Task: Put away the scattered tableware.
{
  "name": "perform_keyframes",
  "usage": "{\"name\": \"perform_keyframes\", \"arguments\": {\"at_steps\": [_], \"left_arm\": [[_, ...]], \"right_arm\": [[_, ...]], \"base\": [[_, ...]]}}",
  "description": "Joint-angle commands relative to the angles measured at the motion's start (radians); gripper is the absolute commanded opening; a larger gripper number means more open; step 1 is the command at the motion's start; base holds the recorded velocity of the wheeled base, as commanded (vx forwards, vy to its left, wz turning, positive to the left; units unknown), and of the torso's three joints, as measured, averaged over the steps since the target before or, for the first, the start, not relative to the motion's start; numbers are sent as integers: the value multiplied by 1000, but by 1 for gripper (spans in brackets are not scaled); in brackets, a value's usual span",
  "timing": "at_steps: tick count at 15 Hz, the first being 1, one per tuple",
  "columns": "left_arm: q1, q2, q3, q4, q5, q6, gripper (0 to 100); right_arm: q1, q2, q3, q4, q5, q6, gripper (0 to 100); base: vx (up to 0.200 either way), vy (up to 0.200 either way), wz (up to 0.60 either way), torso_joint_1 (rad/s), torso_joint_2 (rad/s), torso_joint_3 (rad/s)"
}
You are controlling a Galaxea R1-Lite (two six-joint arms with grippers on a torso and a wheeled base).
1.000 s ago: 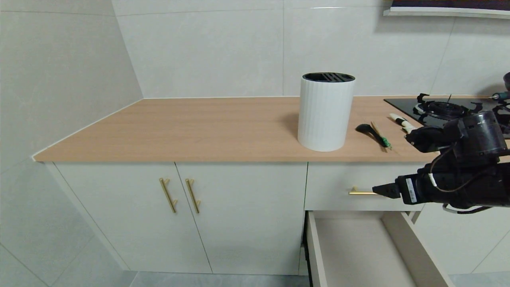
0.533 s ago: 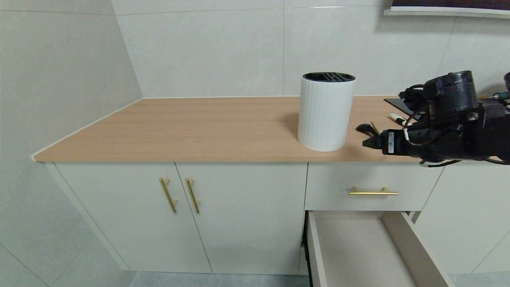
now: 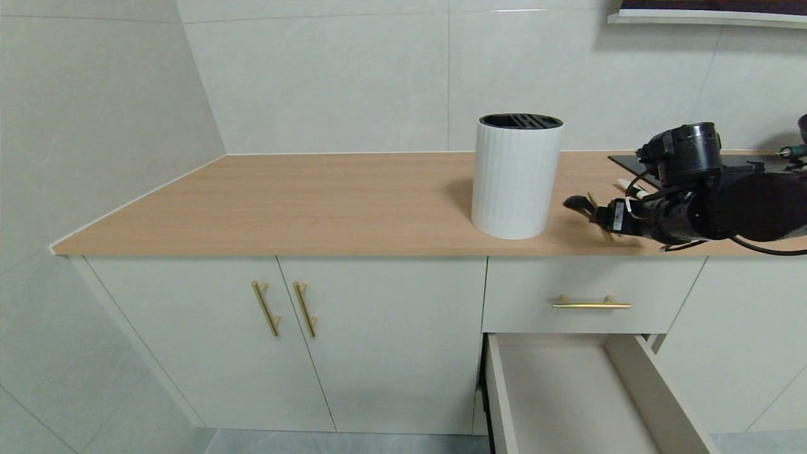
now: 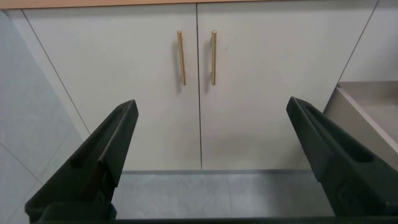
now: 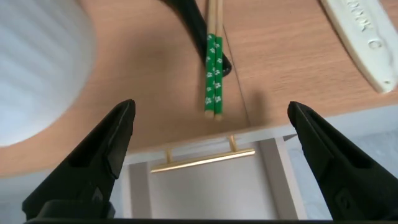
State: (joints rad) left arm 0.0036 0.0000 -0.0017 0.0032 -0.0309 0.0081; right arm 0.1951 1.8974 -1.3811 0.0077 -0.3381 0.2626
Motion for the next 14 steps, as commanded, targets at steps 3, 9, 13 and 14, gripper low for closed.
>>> {"name": "perform_keyframes", "arguments": {"at_steps": [3, 9, 13, 14], "left_arm": [[1, 0, 0, 0, 0, 0, 100], [1, 0, 0, 0, 0, 0, 100], [1, 0, 0, 0, 0, 0, 100], [1, 0, 0, 0, 0, 0, 100]], "right_arm": [[-16, 63, -18, 0, -6, 0, 100], [-20, 60, -18, 0, -4, 0, 0], [-20, 54, -16, 0, -4, 1, 0], [-20, 46, -15, 0, -4, 1, 0]], "base": [[0, 0, 0, 0, 0, 0], [0, 0, 0, 0, 0, 0], [0, 0, 0, 0, 0, 0], [0, 0, 0, 0, 0, 0]]}}
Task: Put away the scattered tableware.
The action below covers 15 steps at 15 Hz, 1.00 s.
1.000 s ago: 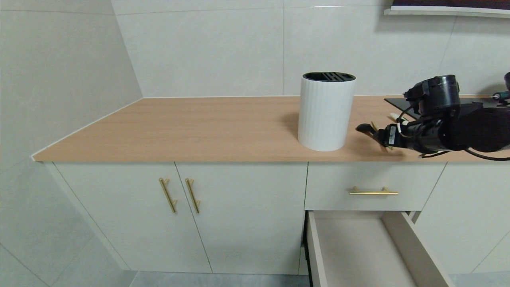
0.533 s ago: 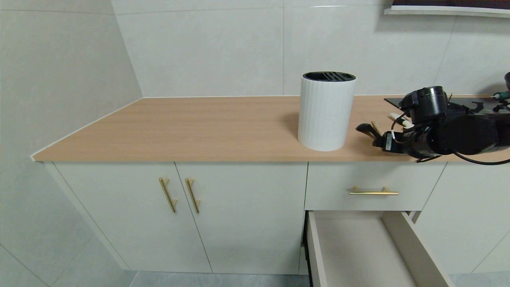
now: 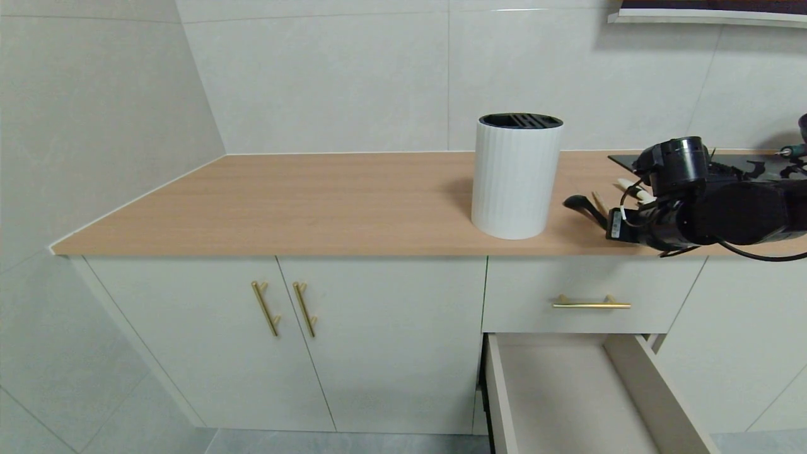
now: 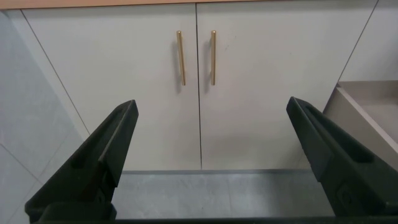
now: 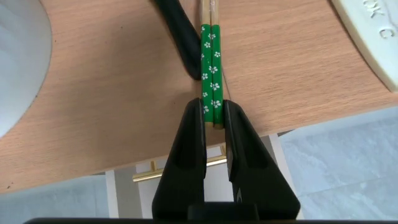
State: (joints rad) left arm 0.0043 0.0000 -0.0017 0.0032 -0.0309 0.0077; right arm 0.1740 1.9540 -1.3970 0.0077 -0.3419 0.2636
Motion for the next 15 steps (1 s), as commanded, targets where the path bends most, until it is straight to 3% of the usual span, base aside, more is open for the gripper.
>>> {"name": "perform_keyframes", "arguments": {"at_steps": [1, 5, 8, 10, 11, 13, 15], "left_arm": [[0, 0, 0, 0, 0, 0, 100], [0, 0, 0, 0, 0, 0, 100], [0, 0, 0, 0, 0, 0, 100], [0, 0, 0, 0, 0, 0, 100], [0, 0, 0, 0, 0, 0, 100], [0, 0, 0, 0, 0, 0, 100], [0, 0, 0, 0, 0, 0, 100]], "right_arm": [[1, -18, 3, 0, 0, 0, 0], [4, -109, 52, 0, 0, 2, 0], [44, -351, 247, 8, 54, 11, 0], [55, -480, 286, 103, 126, 11, 0], [59, -583, 283, 242, 196, 5, 0], [59, -695, 289, 357, 327, 5, 0], [61, -736, 286, 463, 374, 2, 0]], "base": [[0, 0, 0, 0, 0, 0], [0, 0, 0, 0, 0, 0], [0, 0, 0, 0, 0, 0], [0, 0, 0, 0, 0, 0], [0, 0, 0, 0, 0, 0], [0, 0, 0, 0, 0, 0], [0, 0, 0, 0, 0, 0]]}}
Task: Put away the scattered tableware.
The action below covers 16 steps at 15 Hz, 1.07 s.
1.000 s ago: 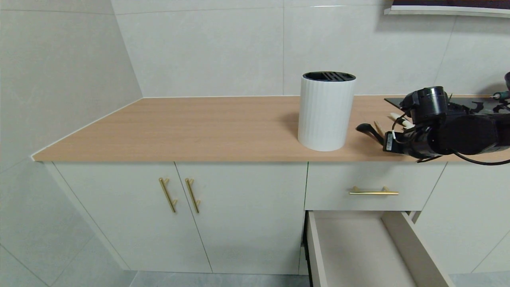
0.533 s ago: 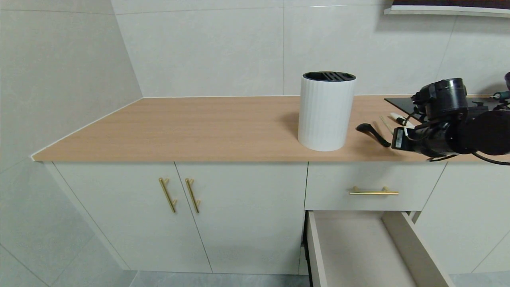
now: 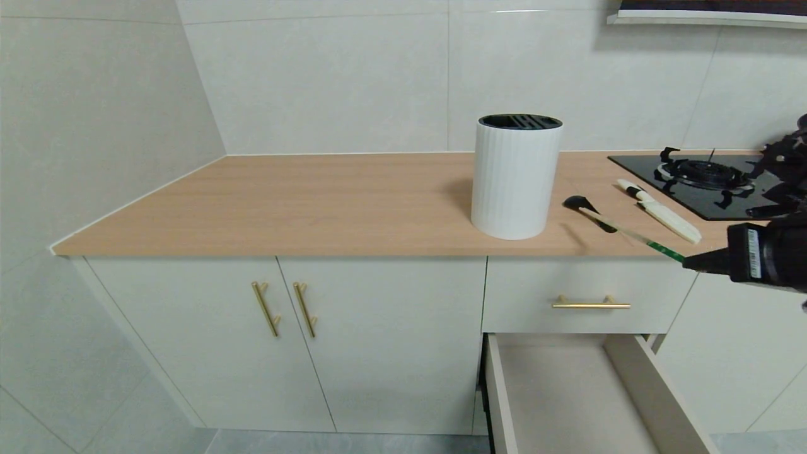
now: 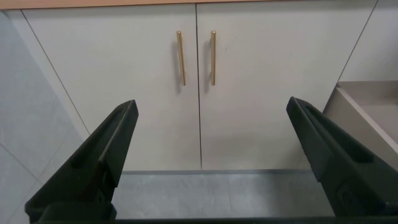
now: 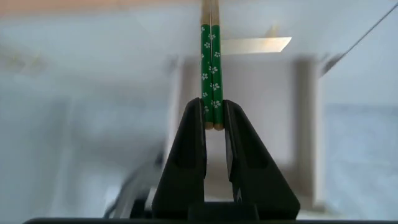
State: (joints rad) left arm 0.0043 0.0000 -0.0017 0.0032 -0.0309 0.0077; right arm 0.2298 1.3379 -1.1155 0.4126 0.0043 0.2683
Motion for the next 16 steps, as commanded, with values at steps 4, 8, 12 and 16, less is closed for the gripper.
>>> {"name": "perform_keyframes", "arguments": {"at_steps": [4, 8, 12, 16], "left_arm": [[0, 0, 0, 0, 0, 0, 100], [0, 0, 0, 0, 0, 0, 100], [0, 0, 0, 0, 0, 0, 100], [0, 0, 0, 0, 0, 0, 100]], "right_arm": [[5, -151, 54, 111, 172, -96, 0], [5, -126, 85, 106, 192, -126, 0], [5, -78, 102, 104, 192, -155, 0], [10, -45, 138, 75, 192, -181, 0]], "base": [[0, 0, 0, 0, 0, 0], [0, 0, 0, 0, 0, 0], [0, 0, 0, 0, 0, 0], [0, 0, 0, -9, 26, 15]]}}
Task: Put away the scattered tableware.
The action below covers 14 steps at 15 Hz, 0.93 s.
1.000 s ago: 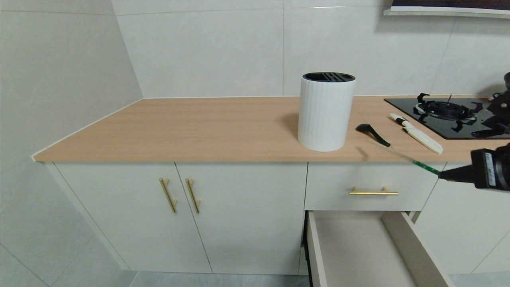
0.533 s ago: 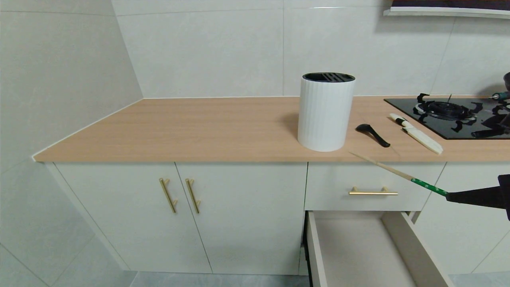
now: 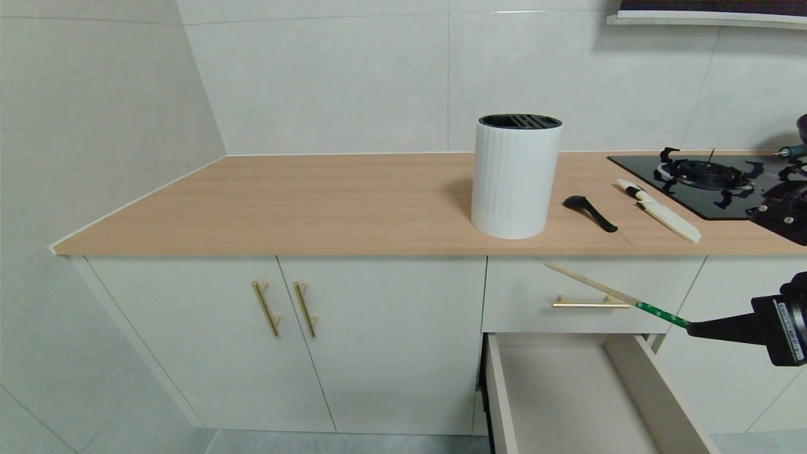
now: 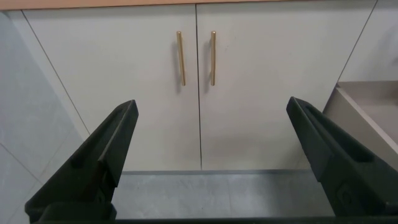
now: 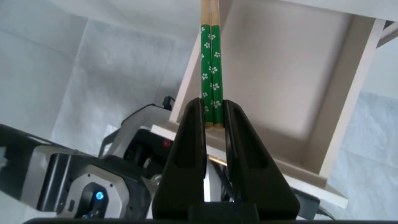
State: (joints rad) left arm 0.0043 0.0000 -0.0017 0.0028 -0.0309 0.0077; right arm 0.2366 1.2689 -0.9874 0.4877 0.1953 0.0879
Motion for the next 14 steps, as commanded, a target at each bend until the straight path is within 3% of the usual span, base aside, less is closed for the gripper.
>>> {"name": "perform_keyframes", "arguments": {"at_steps": [1, 14], "left_arm": [[0, 2, 0, 0, 0, 0, 100], [0, 0, 0, 0, 0, 0, 100]], "right_arm": [[12, 26, 21, -17, -1, 0, 0], [32, 67, 62, -64, -1, -16, 0]], "base": [[0, 0, 0, -105, 261, 159], [0, 0, 0, -126, 425, 292]]}}
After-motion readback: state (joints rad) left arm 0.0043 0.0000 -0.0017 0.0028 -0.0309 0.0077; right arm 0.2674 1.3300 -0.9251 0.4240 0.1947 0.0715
